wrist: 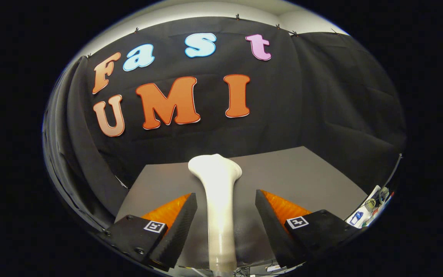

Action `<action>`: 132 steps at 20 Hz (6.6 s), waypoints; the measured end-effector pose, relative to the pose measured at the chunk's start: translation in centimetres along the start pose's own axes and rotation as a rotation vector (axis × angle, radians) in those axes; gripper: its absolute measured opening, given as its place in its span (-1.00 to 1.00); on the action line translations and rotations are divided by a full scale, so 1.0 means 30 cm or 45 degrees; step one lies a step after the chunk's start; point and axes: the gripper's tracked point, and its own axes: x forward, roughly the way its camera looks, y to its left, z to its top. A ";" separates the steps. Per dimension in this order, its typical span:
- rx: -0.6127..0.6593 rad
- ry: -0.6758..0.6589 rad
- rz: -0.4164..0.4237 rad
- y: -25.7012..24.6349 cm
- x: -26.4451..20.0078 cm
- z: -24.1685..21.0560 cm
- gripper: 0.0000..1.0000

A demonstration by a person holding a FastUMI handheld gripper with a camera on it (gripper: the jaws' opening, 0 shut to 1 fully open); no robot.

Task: Iron the clothes twice with a garment steamer, once on the left side and once on the right side.

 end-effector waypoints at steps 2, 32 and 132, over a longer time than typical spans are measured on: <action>0.001 0.043 -0.014 -0.028 0.034 -0.035 0.95; 0.109 0.025 0.082 0.026 -0.082 0.007 -0.08; 0.019 0.515 0.013 1.097 -0.445 -0.948 -0.07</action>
